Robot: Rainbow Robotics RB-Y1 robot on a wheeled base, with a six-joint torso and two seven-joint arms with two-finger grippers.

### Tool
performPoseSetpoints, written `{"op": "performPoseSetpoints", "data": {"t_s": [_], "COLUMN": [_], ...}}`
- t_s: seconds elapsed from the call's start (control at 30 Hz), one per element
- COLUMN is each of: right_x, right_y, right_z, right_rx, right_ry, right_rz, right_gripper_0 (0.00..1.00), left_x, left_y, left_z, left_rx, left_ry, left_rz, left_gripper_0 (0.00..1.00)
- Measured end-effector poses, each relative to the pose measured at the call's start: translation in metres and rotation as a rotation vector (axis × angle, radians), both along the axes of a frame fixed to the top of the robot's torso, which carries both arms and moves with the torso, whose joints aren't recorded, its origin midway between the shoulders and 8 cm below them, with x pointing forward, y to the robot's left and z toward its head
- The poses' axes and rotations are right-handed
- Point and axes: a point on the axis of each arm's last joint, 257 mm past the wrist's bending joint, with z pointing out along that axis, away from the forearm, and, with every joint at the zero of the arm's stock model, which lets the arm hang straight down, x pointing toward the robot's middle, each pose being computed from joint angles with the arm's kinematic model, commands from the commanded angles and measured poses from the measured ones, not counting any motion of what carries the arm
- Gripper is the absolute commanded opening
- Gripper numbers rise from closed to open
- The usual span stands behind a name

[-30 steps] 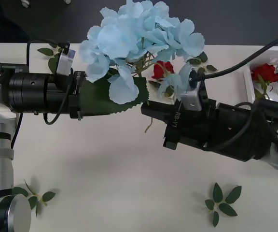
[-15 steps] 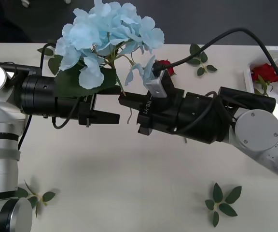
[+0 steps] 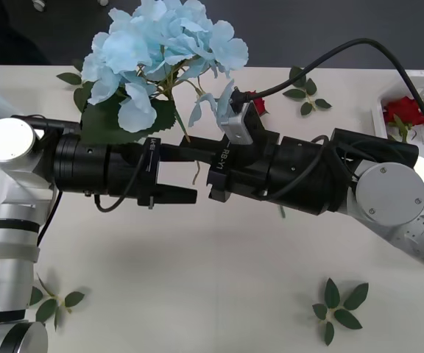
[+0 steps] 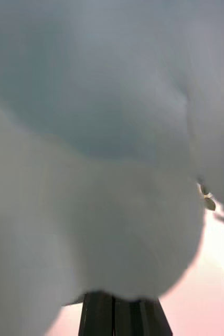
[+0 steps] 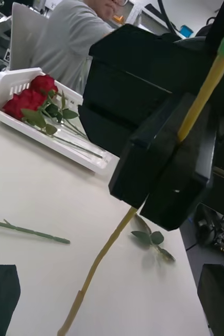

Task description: Put the red flowers into the right box and the blue flowers into the left box

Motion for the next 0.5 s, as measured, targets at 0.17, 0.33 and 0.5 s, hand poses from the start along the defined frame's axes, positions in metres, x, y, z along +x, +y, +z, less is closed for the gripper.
{"op": "performPoseSetpoints", "data": {"t_s": [0.17, 0.33, 0.5], "right_x": [0.0, 0.001, 0.004], "right_y": [0.0, 0.0, -0.002], "right_z": [0.0, -0.001, -0.004], "right_rx": [0.0, -0.001, -0.005], "right_ry": [0.0, 0.001, 0.006], "right_rz": [0.0, -0.001, -0.008], "right_gripper_0": [0.0, 0.0, 0.0], "left_x": [-0.001, -0.001, -0.002], "left_y": [-0.006, -0.016, -0.017], "left_z": [0.002, 0.007, 0.007], "left_rx": [-0.018, -0.046, -0.048], "left_ry": [0.002, 0.005, 0.005], "left_rz": [-0.001, -0.004, -0.005], "left_gripper_0": [0.71, 0.18, 0.01]}}
